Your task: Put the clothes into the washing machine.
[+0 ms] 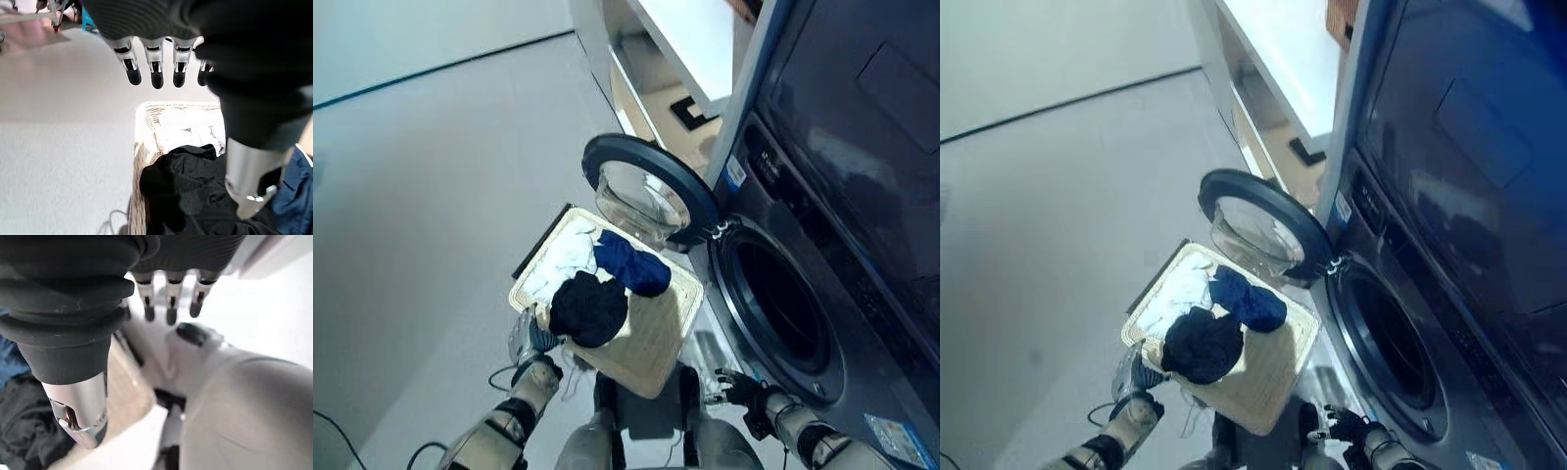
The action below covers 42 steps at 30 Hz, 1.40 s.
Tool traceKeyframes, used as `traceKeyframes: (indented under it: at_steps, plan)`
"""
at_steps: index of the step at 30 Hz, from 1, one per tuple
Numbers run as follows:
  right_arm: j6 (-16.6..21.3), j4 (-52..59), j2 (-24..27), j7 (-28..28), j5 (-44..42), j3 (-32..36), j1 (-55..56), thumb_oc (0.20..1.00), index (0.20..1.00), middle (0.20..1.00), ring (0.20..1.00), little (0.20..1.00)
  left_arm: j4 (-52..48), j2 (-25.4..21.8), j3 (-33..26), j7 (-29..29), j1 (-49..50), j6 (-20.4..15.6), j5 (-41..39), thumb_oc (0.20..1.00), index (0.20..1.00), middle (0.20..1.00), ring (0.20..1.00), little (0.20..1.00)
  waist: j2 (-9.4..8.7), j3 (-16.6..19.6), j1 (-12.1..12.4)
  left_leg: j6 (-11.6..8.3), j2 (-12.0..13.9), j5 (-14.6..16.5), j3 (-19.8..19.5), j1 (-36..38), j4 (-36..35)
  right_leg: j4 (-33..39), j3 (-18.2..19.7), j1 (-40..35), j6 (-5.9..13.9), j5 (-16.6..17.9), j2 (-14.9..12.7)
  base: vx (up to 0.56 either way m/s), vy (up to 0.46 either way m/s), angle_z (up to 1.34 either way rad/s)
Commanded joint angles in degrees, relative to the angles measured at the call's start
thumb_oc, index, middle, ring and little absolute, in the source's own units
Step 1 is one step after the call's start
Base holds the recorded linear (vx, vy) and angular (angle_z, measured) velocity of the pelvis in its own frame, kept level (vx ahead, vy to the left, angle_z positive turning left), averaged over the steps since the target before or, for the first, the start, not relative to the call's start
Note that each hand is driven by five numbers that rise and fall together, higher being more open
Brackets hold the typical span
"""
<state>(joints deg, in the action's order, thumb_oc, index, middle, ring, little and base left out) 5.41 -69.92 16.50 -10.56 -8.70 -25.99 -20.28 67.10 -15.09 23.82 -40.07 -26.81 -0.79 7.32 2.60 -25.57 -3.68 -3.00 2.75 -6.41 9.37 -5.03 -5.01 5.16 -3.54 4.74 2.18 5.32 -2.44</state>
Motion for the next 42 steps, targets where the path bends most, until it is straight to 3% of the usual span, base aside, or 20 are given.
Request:
traceKeyframes:
  at_steps: [1, 6, 11, 13, 22, 33, 34, 35, 38, 42]
  plan:
    - [1.4, 1.5, -0.6, 2.0, -3.2, -4.2, -4.0, 1.0, 1.0, 1.0, 1.0, 1.0, 4.1, -2.1, 2.5, -2.4, -6.3, 4.3, 2.5, 1.0, 1.0, 1.0, 1.0, 1.0, -2.5, -2.5, -0.8, 2.47, -6.4, 5.1, 2.1, -3.6, 4.3, -1.9, 1.9, 6.9, 3.39, 1.5, 0.4, -0.09, 0.068, -0.2]
    - [2.1, 2.0, -0.1, 3.6, -4.8, -5.4, -6.7, 1.0, 1.0, 1.0, 1.0, 1.0, 7.0, -3.7, 3.1, -2.2, -11.9, 8.3, 2.6, 1.0, 1.0, 1.0, 1.0, 1.0, -3.33, -4.2, -1.5, 1.86, -6.4, 5.3, 3.2, -8.2, 7.4, -2.9, 1.8, 11.3, 3.49, 2.3, -0.1, -0.03, 0.039, -0.17]
    - [2.8, 4.5, -0.6, 4.8, -11.5, -6.8, -9.5, 1.0, 1.0, 1.0, 1.0, 1.0, 9.9, -5.4, 4.2, 1.3, -18.5, 15.1, 1.2, 1.0, 1.0, 1.0, 1.0, 1.0, -5.85, -4.2, -2.7, 1.62, -6.3, 5.9, 3.5, -16.8, 12.9, -4.8, 2.1, 19.1, 3.74, 3.7, -0.5, 0.01, -0.006, -0.15]
    - [2.6, 6.0, -0.8, 5.4, -13.5, -7.0, -10.2, 1.0, 1.0, 1.0, 1.0, 1.0, 10.5, -5.8, 4.5, 2.5, -20.5, 16.2, 0.2, 1.0, 1.0, 1.0, 1.0, 1.0, -6.55, -4.2, -3.4, 1.54, -6.3, 5.8, 3.5, -19.3, 13.7, -5.3, 2.6, 21.8, 3.79, 4.2, -0.4, 0.01, 0.007, -0.17]
    - [1.4, 12.5, 0.4, 7.2, -16.1, -8.4, -10.2, 1.0, 1.0, 1.0, 1.0, 1.0, 10.9, -6.5, 6.9, 8.9, -25.9, 19.5, -3.9, 1.0, 1.0, 1.0, 1.0, 1.0, -7.89, -4.2, -6.1, 1.71, -6.3, 6.5, 2.9, -29.8, 18.7, -8.5, 4.4, 32.6, 3.68, 5.3, 0.0, 0.01, 0.008, -0.12]
    - [2.0, 16.1, 1.2, 8.7, -19.0, -9.3, -10.0, 1.0, 1.0, 1.0, 1.0, 1.0, 10.4, -5.7, 10.7, 16.2, -29.2, 19.4, -3.5, 1.0, 1.0, 1.0, 1.0, 1.0, -9.11, -4.2, -7.9, 1.3, -5.8, 6.3, 2.4, -38.1, 20.6, -9.2, 5.1, 40.9, 3.75, 7.2, 0.2, 0.01, -0.028, -0.03]
    - [2.1, 16.2, 1.2, 8.8, -19.1, -9.2, -10.0, 1.0, 1.0, 1.0, 1.0, 1.0, 10.4, -5.7, 10.8, 16.5, -29.3, 19.4, -3.5, 0.934, 0.934, 0.934, 0.934, 0.934, -9.14, -4.2, -8.0, 1.28, -5.8, 6.2, 2.4, -38.2, 20.6, -9.2, 5.1, 41.1, 3.76, 7.3, 0.2, 0.02, -0.048, 0.01]
    - [2.3, 16.7, 1.3, 8.9, -20.0, -9.0, -9.9, 1.0, 1.0, 1.0, 1.0, 1.0, 10.2, -5.5, 11.4, 17.4, -29.6, 19.4, -3.0, 0.705, 0.705, 0.705, 0.705, 0.705, -9.29, -4.2, -8.1, 1.2, -5.8, 6.2, 2.2, -39.0, 20.7, -9.1, 5.1, 41.8, 3.74, 7.4, 0.3, 0.02, -0.038, 0.01]
    - [2.8, 17.3, 1.3, 8.8, -21.1, -8.8, -10.0, 1.0, 1.0, 1.0, 1.0, 1.0, 10.2, -5.2, 12.4, 18.4, -30.2, 19.9, -1.1, 0.473, 0.473, 0.473, 0.473, 0.473, -9.6, -4.2, -8.3, 1.03, -5.8, 6.1, 2.0, -40.0, 20.9, -9.0, 5.0, 42.7, 3.72, 7.7, 0.3, 0.01, -0.026, 0.0]
    - [2.8, 17.3, 1.3, 8.8, -21.1, -8.8, -10.0, 1.0, 1.0, 1.0, 1.0, 1.0, 10.2, -5.2, 12.4, 18.4, -30.2, 19.9, -1.1, 0.473, 0.473, 0.473, 0.473, 0.473, -9.6, -4.2, -8.3, 1.03, -5.8, 6.1, 2.0, -40.0, 20.9, -9.0, 5.0, 42.7, 3.72, 7.7, 0.3, 0.0, 0.0, 0.0]
